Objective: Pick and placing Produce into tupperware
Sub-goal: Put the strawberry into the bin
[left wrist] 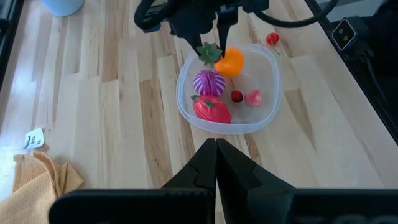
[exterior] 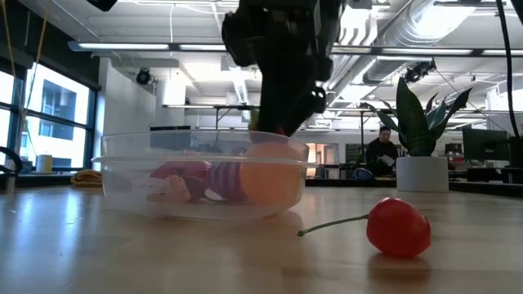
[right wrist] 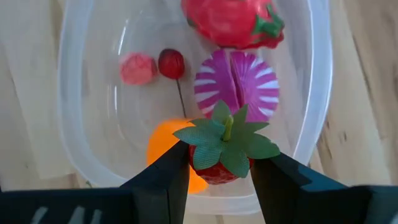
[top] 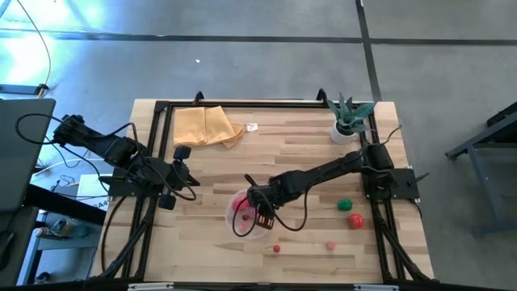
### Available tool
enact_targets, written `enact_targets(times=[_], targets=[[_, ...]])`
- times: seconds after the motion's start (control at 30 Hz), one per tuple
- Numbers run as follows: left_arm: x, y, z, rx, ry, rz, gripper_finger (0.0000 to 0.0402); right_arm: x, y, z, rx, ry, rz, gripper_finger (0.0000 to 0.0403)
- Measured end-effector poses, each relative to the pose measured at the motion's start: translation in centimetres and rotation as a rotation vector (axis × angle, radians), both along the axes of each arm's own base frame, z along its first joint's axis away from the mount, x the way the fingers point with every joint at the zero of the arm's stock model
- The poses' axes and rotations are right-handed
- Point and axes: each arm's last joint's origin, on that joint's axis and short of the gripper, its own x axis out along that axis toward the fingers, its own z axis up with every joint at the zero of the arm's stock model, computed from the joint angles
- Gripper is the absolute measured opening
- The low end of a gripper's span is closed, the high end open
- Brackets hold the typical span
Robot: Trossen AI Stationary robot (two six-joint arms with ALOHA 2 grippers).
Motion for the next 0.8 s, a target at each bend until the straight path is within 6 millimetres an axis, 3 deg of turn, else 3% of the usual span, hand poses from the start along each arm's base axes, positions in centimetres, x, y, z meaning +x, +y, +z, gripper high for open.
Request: enact_targets(times=[0.2, 0.53, 0.8], targets=[[0.00, 0.00, -0.01, 0.000, 0.000, 0.000, 0.0001, -0.46, -0.55, -1.07, -0.009, 0.039, -0.010, 0.0135], [0.00, 0.00, 0.00, 0.000, 0.000, 0.000, 0.0001, -0.43, -0.66, -1.08, -0.049, 0.029, -0.004, 0.0136], [0.01, 0.00, 0.00, 0.000, 0.000, 0.000, 0.0001, -0.44, -0.65, -1.08, -0.044, 0.031, 0.003, 0.0161]])
